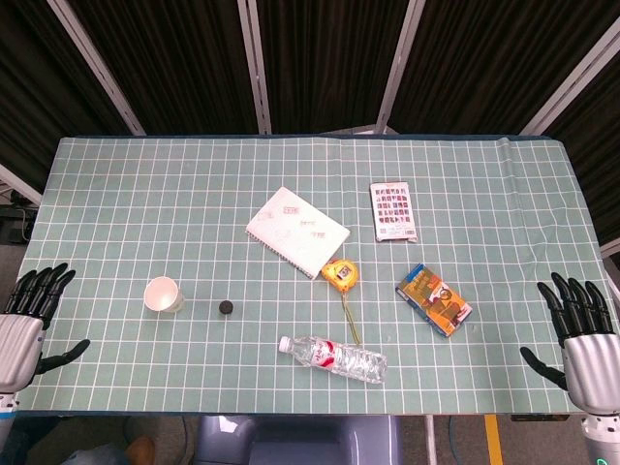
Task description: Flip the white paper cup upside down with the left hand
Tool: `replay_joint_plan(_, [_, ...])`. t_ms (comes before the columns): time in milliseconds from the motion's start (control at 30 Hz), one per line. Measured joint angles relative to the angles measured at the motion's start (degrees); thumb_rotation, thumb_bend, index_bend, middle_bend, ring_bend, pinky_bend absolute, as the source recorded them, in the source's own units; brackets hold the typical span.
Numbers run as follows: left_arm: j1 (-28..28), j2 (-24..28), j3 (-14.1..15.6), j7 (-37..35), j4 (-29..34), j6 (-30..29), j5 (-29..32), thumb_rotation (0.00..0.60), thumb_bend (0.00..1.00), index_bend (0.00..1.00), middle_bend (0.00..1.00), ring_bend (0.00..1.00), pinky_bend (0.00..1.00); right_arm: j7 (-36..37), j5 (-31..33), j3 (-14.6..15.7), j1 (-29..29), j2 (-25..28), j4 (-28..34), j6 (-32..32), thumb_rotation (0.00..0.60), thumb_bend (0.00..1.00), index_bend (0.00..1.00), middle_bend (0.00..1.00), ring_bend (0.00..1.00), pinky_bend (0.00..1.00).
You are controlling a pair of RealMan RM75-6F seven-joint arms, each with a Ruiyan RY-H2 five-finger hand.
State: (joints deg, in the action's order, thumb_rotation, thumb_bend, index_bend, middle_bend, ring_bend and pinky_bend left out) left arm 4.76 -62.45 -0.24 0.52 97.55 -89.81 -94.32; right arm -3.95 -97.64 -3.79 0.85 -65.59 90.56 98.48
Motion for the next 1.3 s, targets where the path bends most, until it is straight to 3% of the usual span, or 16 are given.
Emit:
replay_joint_plan(267, [-0.1,-1.1,-0.3,2.8,-0.8,-0.5,0.0,0.6,0.18,0.0,0.0,0.0,0.0,-1.9,1.1,0.1,-0.1,0.5,1.1,-1.2,0.6,0.0,0.07,0.0,0.0,0.0])
replay_joint_plan(533, [2.6,-4.4,-0.6,11.3,-3.3,4.9,0.2,0.6,0.18,0.0,0.0,0.0,0.0,-4.0,3.5,0.0,0.3,1.5,3.3,-4.0,0.6,0.0,0.07,0.0,0.0,0.0])
replay_joint_plan(667, [5.2,-6.6,-1.0,20.1,-5.3,9.0,-0.1,0.6,0.18,0.0,0.0,0.0,0.0,-4.4,5.0,-0.6,0.8,1.4,3.5,-5.2,0.6,0.0,0.07,0.0,0.0,0.0])
replay_joint_plan(900, [13.0,-13.2,-1.8,41.5,-10.1,18.7,-2.4,0.6,0.18,0.0,0.0,0.0,0.0,-4.6,7.5,-1.6,1.5,1.2,3.5,-6.8,0.6,0.0,0.07,0.0,0.0,0.0])
replay_joint_plan(1133, [18.3,-19.4,-1.5,50.6,-17.0,26.1,-4.4,0.6,0.18,0.0,0.0,0.0,0.0,-4.1,9.1,-2.2,1.8,1.0,2.6,-7.5,0.6,0.0,0.07,0.0,0.0,0.0])
replay_joint_plan(1300, [19.0,-21.2,-1.4,54.3,-18.4,27.0,-3.2,0.6,0.18,0.0,0.0,0.0,0.0,-3.5,10.2,-2.5,1.7,1.1,2.1,-7.6,0.6,0.0,0.07,0.0,0.0,0.0])
